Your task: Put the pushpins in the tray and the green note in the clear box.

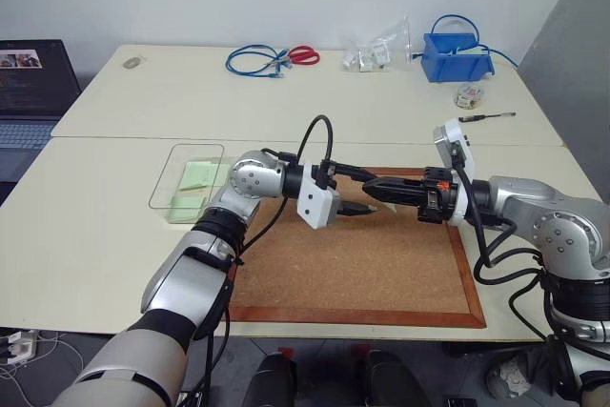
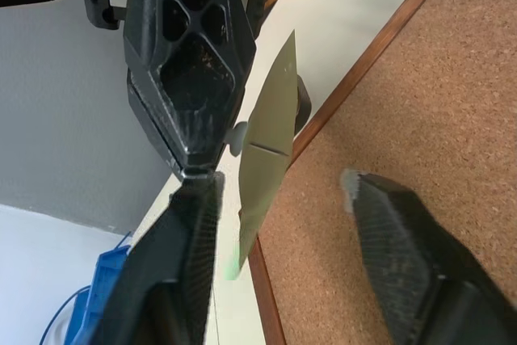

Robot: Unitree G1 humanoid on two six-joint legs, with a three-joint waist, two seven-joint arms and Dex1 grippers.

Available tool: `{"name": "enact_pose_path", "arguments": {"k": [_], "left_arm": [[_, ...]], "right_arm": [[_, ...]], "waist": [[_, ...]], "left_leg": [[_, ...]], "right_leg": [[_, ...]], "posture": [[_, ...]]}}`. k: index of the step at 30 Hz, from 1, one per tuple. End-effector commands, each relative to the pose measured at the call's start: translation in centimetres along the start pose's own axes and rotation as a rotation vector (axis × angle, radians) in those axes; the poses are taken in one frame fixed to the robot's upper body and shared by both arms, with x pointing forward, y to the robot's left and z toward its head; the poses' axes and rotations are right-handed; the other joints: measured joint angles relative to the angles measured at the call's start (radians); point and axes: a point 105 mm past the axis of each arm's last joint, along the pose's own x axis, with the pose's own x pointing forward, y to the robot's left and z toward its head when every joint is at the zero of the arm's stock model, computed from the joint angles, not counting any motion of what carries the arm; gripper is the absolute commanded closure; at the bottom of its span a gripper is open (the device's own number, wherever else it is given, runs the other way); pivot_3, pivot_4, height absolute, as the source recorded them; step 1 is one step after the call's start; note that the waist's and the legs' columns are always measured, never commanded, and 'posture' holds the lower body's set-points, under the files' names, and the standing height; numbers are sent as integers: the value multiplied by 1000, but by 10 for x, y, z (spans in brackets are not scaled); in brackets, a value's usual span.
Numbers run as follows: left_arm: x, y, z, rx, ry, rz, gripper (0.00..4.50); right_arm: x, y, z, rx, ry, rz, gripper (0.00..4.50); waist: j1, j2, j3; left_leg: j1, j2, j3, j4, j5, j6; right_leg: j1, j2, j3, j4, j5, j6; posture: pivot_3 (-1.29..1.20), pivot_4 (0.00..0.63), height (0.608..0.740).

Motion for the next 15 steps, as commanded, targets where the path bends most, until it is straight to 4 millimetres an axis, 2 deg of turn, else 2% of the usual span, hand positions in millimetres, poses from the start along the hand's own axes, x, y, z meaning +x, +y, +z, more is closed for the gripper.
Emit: {"name": "enact_pose_path", "arguments": {"k": [1, 2, 6, 9, 15], "left_arm": [[-1, 11, 5, 31, -17, 28, 2941], [-1, 11, 4, 28, -17, 30, 3000], [0, 12, 6, 34, -23, 38, 3943], [0, 13, 7, 41, -26, 44, 4435], [-1, 16, 7, 52, -24, 57, 4435]], "right_arm": [[0, 7, 10, -44, -21, 30, 4500], [0, 7, 9, -44, -19, 31, 4500], [0, 8, 7, -44, -13, 34, 4500], [0, 8, 6, -46, -9, 35, 4500], [0, 7, 6, -49, -4, 30, 4500]], "waist": [[0, 0, 0], [0, 0, 0], [0, 0, 0], [0, 0, 0], [0, 0, 0]], "left_leg": [[0, 0, 0, 0, 0, 0], [0, 0, 0, 0, 0, 0], [0, 0, 0, 0, 0, 0], [0, 0, 0, 0, 0, 0], [0, 0, 0, 1, 0, 0]], "right_leg": [[0, 0, 0, 0, 0, 0], [0, 0, 0, 0, 0, 0], [0, 0, 0, 0, 0, 0], [0, 0, 0, 0, 0, 0], [0, 0, 0, 1, 0, 0]], "posture": [[0, 150, 740], [0, 150, 740], [0, 150, 740], [0, 150, 740], [0, 150, 740]]}}
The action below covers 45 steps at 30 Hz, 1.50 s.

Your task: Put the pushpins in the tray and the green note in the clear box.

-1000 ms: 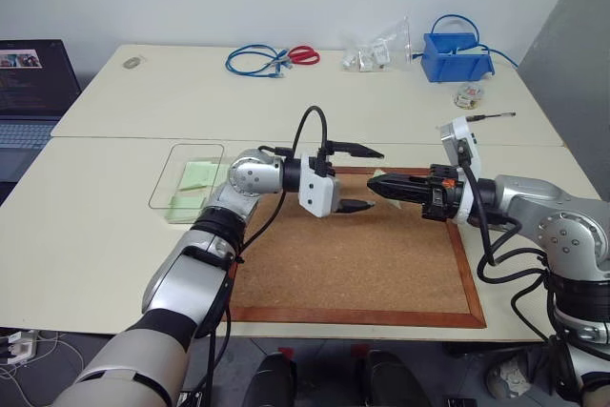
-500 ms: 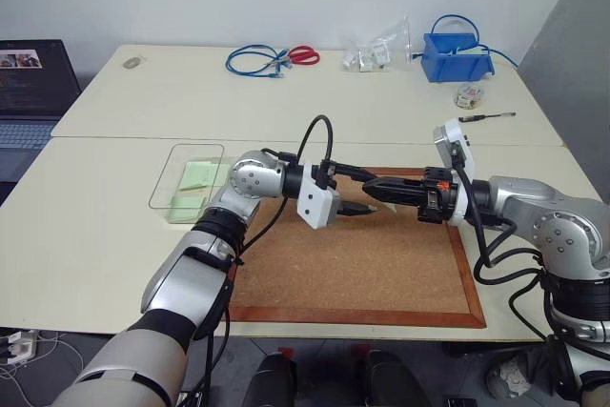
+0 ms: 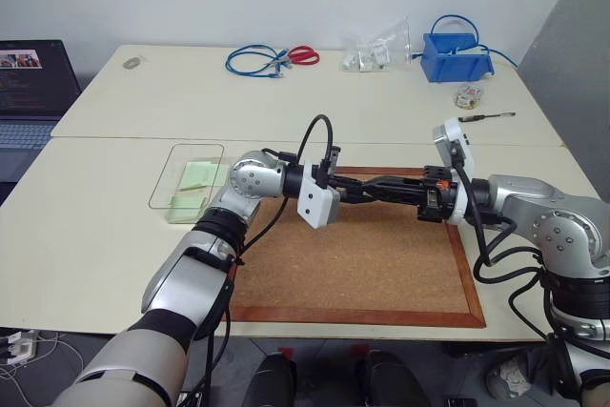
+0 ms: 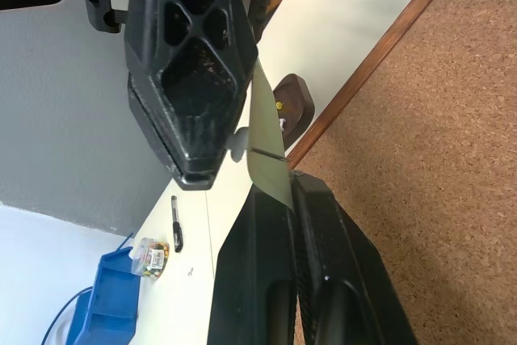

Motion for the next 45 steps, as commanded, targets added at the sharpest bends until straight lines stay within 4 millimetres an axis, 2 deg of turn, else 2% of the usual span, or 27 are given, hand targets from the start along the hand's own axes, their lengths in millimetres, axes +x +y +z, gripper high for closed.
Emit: {"name": "enact_pose_path", "arguments": {"k": [1, 4, 10, 13, 23, 27, 30, 35, 39, 41, 45], "left_arm": [[0, 16, 7, 52, -20, 49, 4435], [0, 16, 6, 55, -15, 54, 4435], [-2, 7, 9, 81, -18, 23, 4435], [-6, -5, 11, 129, -22, -25, 4435], [-9, -7, 11, 138, -15, -18, 4435], [-12, -3, 7, 106, 10, 18, 4435], [-12, -2, 6, 73, 16, 40, 4435], [-5, -3, 9, 15, 13, 69, 4435], [3, -4, 12, -3, 5, 61, 4435], [4, -5, 12, -6, 2, 56, 4435], [7, -1, 13, -5, -1, 52, 4435]], "right_arm": [[-1, 6, 7, -49, -13, 22, 4500], [-3, 3, 8, -54, -15, 6, 4500], [-11, -17, 20, -63, -48, -69, 4500], [-18, -24, 28, -74, -50, -88, 4500], [-23, -26, 31, -76, -51, -106, 4500], [-40, -38, 22, -120, -40, -238, 4500], [-63, -58, 12, -161, -48, -440, 4500], [-107, -86, -29, -162, 9, -848, 4500], [-130, -95, -62, -139, 66, -1073, 4500], [-135, -98, -68, -126, 60, -1133, 4500], [-140, -103, -67, -119, 34, -1190, 4500]], "waist": [[0, 0, 0], [0, 0, 0], [-1, 0, 0], [-2, 0, 0], [-1, 0, 0], [0, 0, 0], [2, 0, 0], [2, 0, 0], [-1, 0, 0], [-3, 1, 0], [-7, 1, -1]], "left_leg": [[0, 0, 0, 0, 0, 0], [0, 0, 0, 0, 0, 0], [0, 0, 0, 1, 0, 0], [0, 0, 0, 0, 0, 0], [0, 0, 0, 1, 0, 0], [0, 0, 0, 1, 0, 0], [0, 0, 0, 1, 0, 0], [0, 0, 0, 1, 0, 0], [0, -1, 1, 1, 0, 0], [2, 0, 2, 2, 0, 0], [4, 0, 3, 2, 1, 1]], "right_leg": [[0, 0, 0, 0, 0, 0], [0, 0, 0, 0, 0, 0], [0, 0, 0, 0, 0, 0], [0, 0, 0, 1, 0, 0], [0, 0, 0, 1, 0, 0], [0, 0, 0, 1, 0, 0], [0, 0, 0, 1, 0, 0], [0, -1, 0, 2, 0, 0], [-1, -1, 2, 5, 0, 0], [0, 0, 3, 7, 0, 0], [0, 0, 4, 10, 0, 0]], "posture": [[0, 150, 740], [0, 150, 740], [0, 150, 740], [0, 150, 740], [0, 150, 740], [0, 150, 740], [0, 150, 740], [0, 150, 740], [0, 150, 740], [0, 150, 740], [0, 150, 740]]}}
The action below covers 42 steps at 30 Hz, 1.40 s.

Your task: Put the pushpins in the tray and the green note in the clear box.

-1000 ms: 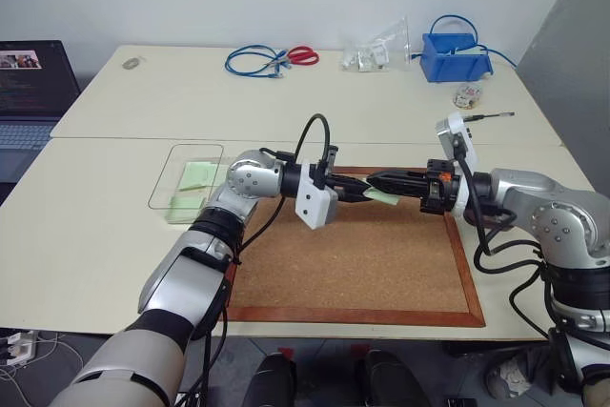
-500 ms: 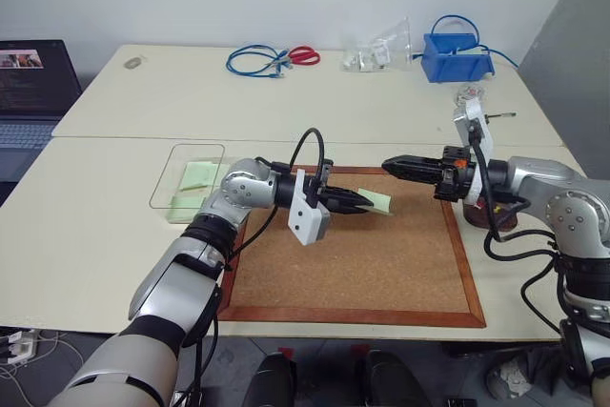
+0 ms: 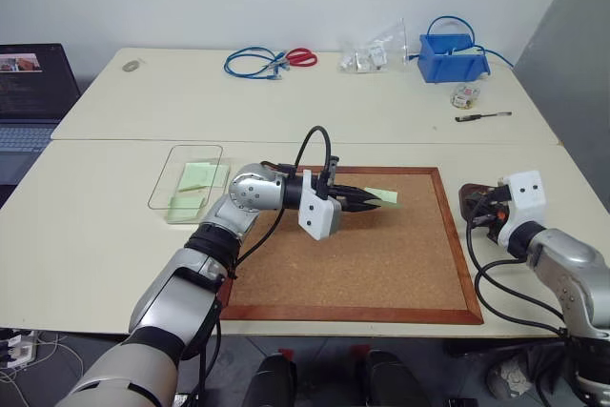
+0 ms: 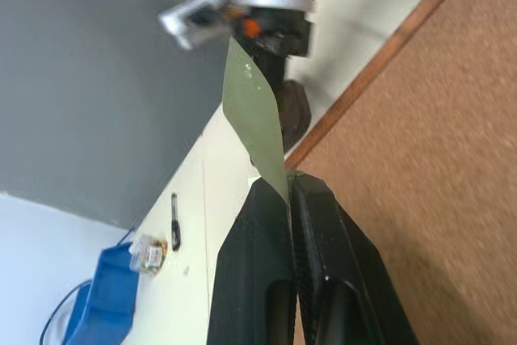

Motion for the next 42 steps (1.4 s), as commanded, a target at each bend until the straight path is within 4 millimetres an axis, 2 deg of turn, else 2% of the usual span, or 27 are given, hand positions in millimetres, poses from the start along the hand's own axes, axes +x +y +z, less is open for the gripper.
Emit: {"name": "enact_pose_path", "arguments": {"k": [1, 6, 17, 22, 24, 26, 28, 32, 37, 40, 42], "left_arm": [[3, 10, 5, 28, -16, 13, 4435], [3, 11, 5, 27, -16, 12, 4435], [1, 10, 4, 23, -8, 20, 4500], [0, 8, 3, 21, -4, 18, 4500], [-1, 9, 3, 18, 3, 21, 4500], [-6, 10, 1, 4, 24, 26, 4500], [-14, 14, -4, -48, 69, 71, 4500], [-29, 25, -11, -190, 162, 218, 4500], [-58, 38, -18, -367, 314, 457, 4500], [-87, 49, -19, -527, 419, 692, 4500], [-115, 54, -19, -602, 522, 899, 4500]], "right_arm": [[-3, -17, 24, -15, -99, -94, 4500], [0, -26, 26, -19, -103, -137, 4500], [3, -33, 25, -32, -82, -163, 2154], [0, -28, 35, -29, -118, -144, 1148], [-3, -15, 43, -61, -149, -71, 724], [-8, 12, 52, -92, -185, 93, 724], [-24, 57, 69, -69, -244, 391, 724], [-57, 112, 87, -124, -284, 783, 724], [-72, 140, 108, -159, -339, 975, 724], [-73, 157, 122, -199, -391, 1033, 724], [-71, 166, 128, -209, -414, 1059, 724]], "waist": [[0, 0, 0], [2, 0, 0], [4, 0, 0], [4, 0, 0], [4, 0, 0], [3, 0, 0], [0, 0, 0], [-6, 0, 0], [-4, 0, 0], [-6, 0, 0], [-9, 0, 0]], "left_leg": [[0, 0, 0, 0, 0, 0], [0, 0, -1, 0, 0, 1], [0, 0, 0, 0, 0, 1], [0, 0, -1, 0, 0, 1], [0, 0, -1, 0, 1, 1], [0, 0, -1, 0, 0, 1], [0, 0, -1, 0, 0, 1], [0, 1, -2, 0, 0, 1], [0, 1, -4, 1, 0, 1], [0, 1, -4, 1, 0, 1], [0, 2, -4, 1, 0, 1]], "right_leg": [[0, 0, 0, 0, 0, 0], [0, 0, -1, 1, 0, 0], [0, 0, 0, 1, 0, 0], [0, 0, 0, 1, 0, 0], [0, 0, 0, 1, 0, 0], [0, 0, 0, 1, 0, 0], [0, 1, -1, 1, 0, 0], [0, 1, -2, 1, 0, 0], [2, 1, -3, 1, 0, 0], [2, 1, -3, 1, 0, 0], [0, 1, -3, 2, 0, 0]], "posture": [[0, 150, 740], [0, 150, 740], [0, 150, 740], [0, 150, 740], [0, 150, 740], [0, 150, 740], [0, 150, 740], [0, 150, 740], [0, 150, 740], [0, 150, 740], [0, 150, 740]]}}
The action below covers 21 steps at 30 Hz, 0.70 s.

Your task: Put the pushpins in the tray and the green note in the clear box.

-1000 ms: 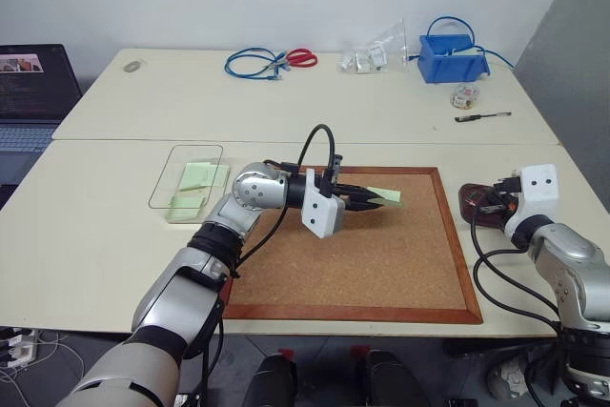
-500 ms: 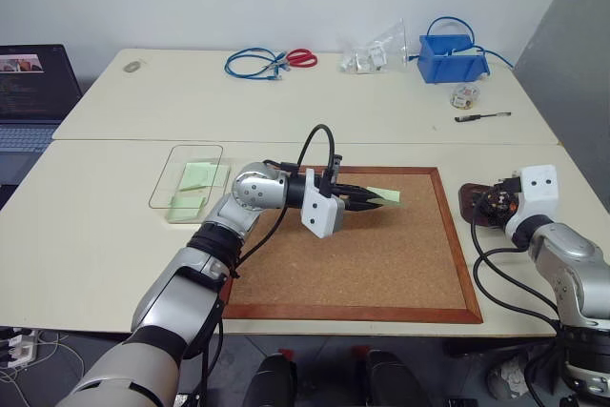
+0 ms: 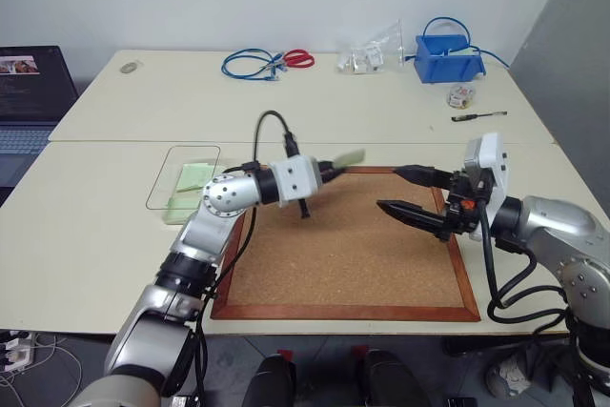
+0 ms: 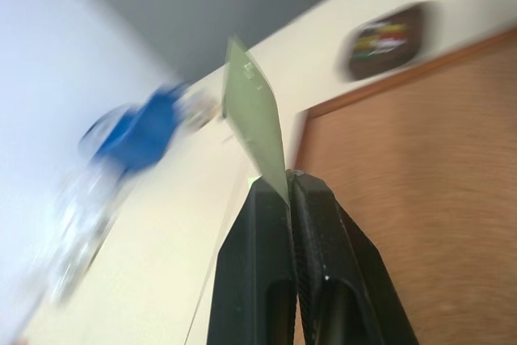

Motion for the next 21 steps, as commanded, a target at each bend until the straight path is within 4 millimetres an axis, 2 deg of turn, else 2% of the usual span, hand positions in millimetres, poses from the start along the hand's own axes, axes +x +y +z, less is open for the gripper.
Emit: {"name": "enact_pose_path", "arguments": {"k": [1, 5, 11, 16, 21], "left_arm": [[-34, 47, 11, -160, 95, 398, 4500], [-74, 75, 6, -229, 226, 792, 4500], [-123, 77, -20, -338, 415, 1132, 4500], [-137, 74, -39, -402, 494, 1199, 4500], [-131, 69, -46, -460, 494, 1164, 3514]], "right_arm": [[17, 10, 16, -57, -55, 77, 724], [25, 6, 14, -71, -63, 89, 724], [29, -5, 6, -67, -68, 96, 724], [31, -9, 6, -76, -73, 92, 724], [29, -10, 8, -71, -63, 73, 670]], "waist": [[-1, 0, 0], [8, -1, 0], [16, -1, 0], [17, -1, 0], [17, -1, 0]], "left_leg": [[0, 0, -1, 0, 0, 0], [-1, -1, 0, 0, 0, 0], [0, -1, 0, 0, 0, 0], [0, -1, 1, 0, 0, 0], [0, -1, 1, 0, 0, -1]], "right_leg": [[0, 0, -1, 1, 0, 0], [0, -1, -1, 0, 0, 0], [1, -1, -1, 0, 0, 0], [0, -1, 0, -1, 0, 0], [0, -2, 0, -1, 0, 0]], "posture": [[0, 150, 740], [0, 150, 740], [0, 150, 740], [0, 150, 740], [0, 150, 740]]}}
